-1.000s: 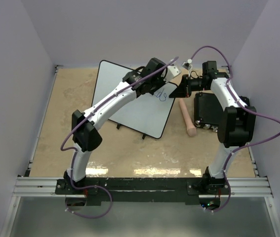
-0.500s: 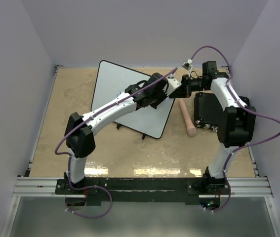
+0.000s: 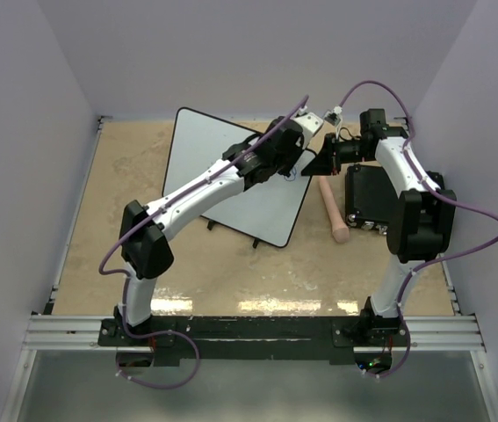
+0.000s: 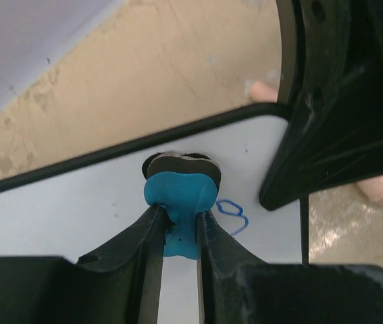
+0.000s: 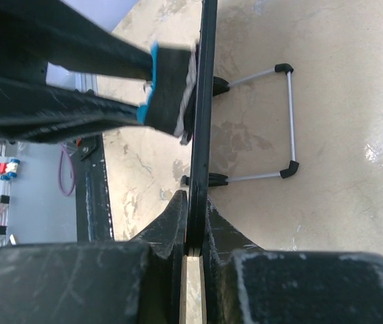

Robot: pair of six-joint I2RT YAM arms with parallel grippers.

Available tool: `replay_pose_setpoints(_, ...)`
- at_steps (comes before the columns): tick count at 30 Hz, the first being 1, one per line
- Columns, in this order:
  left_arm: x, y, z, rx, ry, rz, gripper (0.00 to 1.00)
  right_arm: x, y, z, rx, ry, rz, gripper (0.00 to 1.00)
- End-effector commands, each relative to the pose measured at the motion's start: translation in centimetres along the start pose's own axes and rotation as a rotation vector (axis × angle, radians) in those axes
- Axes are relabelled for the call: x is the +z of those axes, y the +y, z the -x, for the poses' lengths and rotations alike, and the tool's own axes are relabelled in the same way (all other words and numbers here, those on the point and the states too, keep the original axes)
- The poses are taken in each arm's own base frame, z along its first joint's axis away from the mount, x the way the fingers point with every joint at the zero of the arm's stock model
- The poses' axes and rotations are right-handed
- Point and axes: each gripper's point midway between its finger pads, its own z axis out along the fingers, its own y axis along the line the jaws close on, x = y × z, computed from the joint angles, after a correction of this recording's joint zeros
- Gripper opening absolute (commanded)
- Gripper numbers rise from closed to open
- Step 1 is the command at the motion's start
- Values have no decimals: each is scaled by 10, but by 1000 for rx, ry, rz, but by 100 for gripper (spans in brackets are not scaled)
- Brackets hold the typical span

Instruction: Erase the whiteboard

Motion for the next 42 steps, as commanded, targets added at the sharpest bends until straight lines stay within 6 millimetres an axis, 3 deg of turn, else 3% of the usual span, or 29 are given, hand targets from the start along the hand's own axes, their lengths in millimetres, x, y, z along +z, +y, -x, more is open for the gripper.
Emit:
replay_pose_setpoints(1, -21, 39, 87, -123, -373, 139, 0, 8, 22, 4, -113, 9, 67, 0)
replay_pose_setpoints(2, -17, 38, 77, -88, -364, 145, 0, 8, 22, 4, -111, 9, 67, 0)
replay_pose_setpoints(4, -26, 40, 84, -82, -415, 139, 0, 8, 23, 5, -114, 8, 66, 0)
replay_pose_setpoints(7, -22, 37, 61, -70, -377, 130, 0, 8, 23, 8, -116, 4, 64, 0)
replay_pose_setpoints(14, -6, 5, -24, -79, -180, -3, 0, 7, 22, 10, -115, -1, 54, 0)
replay_pose_setpoints(19, -3, -9, -54, -96, -99, -40, 0, 7, 22, 12, -109, -7, 46, 0)
replay_pose_setpoints(22, -2, -11, -58, -140, -68, -39, 0, 7, 22, 13, -111, -9, 39, 0)
replay_pose_setpoints(25, 3, -7, -49, -165, -56, -7, 0, 7, 22, 13, -112, -10, 36, 0)
replay_pose_setpoints(26, 0, -3, -27, -178, -94, 6, 0, 8, 23, 13, -113, -9, 37, 0)
replay_pose_setpoints(28, 6, 3, -18, -182, -86, 53, 0, 9, 23, 12, -110, -7, 39, 0)
replay_pose_setpoints(29, 1, 8, 7, -200, -133, 62, 0, 10, 24, 11, -111, -5, 42, 0)
replay_pose_setpoints(33, -1, 10, 39, -243, -197, 60, 0, 11, 24, 9, -111, 1, 40, 0)
replay_pose_setpoints(36, -5, 14, 52, -284, -245, 72, 0, 10, 25, 10, -112, 1, 33, 0)
replay_pose_setpoints(40, -12, 11, 51, -325, -268, 49, 0, 10, 24, 11, -116, -3, 25, 0)
replay_pose_setpoints(42, -5, 0, 29, -321, -230, 18, 0, 10, 24, 13, -114, -5, 22, 0)
